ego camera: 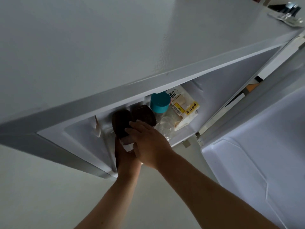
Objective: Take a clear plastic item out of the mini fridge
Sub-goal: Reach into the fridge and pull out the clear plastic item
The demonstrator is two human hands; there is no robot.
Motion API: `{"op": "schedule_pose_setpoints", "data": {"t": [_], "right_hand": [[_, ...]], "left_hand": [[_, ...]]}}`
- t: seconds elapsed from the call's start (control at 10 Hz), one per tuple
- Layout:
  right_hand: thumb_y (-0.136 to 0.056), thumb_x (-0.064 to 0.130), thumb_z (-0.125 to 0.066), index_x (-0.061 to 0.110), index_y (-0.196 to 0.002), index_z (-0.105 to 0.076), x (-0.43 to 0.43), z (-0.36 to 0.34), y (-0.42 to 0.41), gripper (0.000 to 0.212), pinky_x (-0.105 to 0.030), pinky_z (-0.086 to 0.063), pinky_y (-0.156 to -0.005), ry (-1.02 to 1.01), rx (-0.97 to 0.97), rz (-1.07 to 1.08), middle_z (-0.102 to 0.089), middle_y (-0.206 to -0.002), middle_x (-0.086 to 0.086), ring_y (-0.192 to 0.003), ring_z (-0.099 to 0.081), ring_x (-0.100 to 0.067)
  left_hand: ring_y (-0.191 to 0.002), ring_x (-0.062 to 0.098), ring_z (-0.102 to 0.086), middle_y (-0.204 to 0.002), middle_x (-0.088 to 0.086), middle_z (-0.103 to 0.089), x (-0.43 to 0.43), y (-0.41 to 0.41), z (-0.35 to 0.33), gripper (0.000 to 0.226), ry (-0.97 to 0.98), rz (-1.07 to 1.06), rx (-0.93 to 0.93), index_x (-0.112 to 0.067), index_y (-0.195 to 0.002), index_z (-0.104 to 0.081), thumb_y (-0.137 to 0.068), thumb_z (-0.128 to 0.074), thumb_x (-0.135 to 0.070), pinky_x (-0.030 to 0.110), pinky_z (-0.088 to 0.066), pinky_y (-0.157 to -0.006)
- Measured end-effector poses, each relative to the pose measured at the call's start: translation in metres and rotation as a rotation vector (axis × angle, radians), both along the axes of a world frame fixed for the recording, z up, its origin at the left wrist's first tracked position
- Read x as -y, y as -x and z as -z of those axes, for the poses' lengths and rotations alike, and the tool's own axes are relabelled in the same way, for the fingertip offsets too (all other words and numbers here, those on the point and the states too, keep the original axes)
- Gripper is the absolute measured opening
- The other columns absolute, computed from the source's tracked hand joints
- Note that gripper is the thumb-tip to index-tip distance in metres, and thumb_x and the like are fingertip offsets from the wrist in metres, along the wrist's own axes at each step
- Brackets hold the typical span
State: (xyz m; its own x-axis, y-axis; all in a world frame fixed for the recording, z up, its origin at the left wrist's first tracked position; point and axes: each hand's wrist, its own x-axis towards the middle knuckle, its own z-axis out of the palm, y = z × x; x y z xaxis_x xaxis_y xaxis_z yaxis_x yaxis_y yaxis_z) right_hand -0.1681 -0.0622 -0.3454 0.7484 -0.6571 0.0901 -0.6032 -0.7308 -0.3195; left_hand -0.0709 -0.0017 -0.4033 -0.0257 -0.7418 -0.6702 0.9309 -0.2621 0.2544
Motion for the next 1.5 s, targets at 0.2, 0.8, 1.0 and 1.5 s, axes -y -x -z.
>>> {"op": "schedule_pose_setpoints", "data": {"t": [0.2,0.8,1.0,1.5], "right_hand": [[-0.091,0.025,-0.050,0.030,-0.089,-0.057,0.001,0.020,0.067,0.008,-0.022,-0.042,-0.063,-0.349,0.589,0.955,-0.063,-0.090,0.013,-0.079,-0.058,-0.005],[-0.086,0.072,-0.064,0.010,-0.097,-0.070,0.054,0.049,0.086,0.063,-0.054,-0.058,-0.094,-0.912,0.649,1.114,-0.076,-0.088,-0.011,-0.088,-0.073,-0.029],[-0.066,0.080,-0.061,-0.007,-0.105,-0.070,0.044,0.050,0.092,0.096,-0.040,-0.055,-0.077,-0.961,0.714,1.070,-0.072,-0.084,-0.015,-0.076,-0.068,-0.027],[-0.073,0.079,-0.056,0.054,-0.091,-0.069,-0.055,0.025,0.097,0.034,-0.035,-0.059,-0.073,-0.928,0.763,1.027,-0.073,-0.101,0.013,-0.091,-0.070,-0.017]], "left_hand": [[-0.099,0.020,-0.071,-0.112,0.001,-0.072,-0.011,0.035,0.013,0.027,-0.225,0.188,1.059,-0.026,-0.111,-0.060,-0.087,-0.071,-0.029,0.053,-0.056,-0.095],[-0.105,0.016,-0.067,-0.133,-0.011,-0.056,0.060,0.066,-0.002,0.064,-0.044,0.351,0.638,-0.036,-0.145,-0.048,-0.090,-0.055,-0.068,0.036,-0.055,-0.081],[-0.106,0.024,-0.068,-0.125,-0.011,-0.060,0.054,0.064,-0.003,0.056,-0.052,0.346,0.701,-0.041,-0.128,-0.053,-0.082,-0.064,-0.071,0.038,-0.056,-0.081],[-0.100,0.014,-0.069,-0.106,-0.021,-0.070,-0.024,0.050,-0.025,0.039,0.057,0.526,0.836,-0.058,-0.094,-0.064,-0.060,-0.068,-0.077,0.036,-0.056,-0.081]]}}
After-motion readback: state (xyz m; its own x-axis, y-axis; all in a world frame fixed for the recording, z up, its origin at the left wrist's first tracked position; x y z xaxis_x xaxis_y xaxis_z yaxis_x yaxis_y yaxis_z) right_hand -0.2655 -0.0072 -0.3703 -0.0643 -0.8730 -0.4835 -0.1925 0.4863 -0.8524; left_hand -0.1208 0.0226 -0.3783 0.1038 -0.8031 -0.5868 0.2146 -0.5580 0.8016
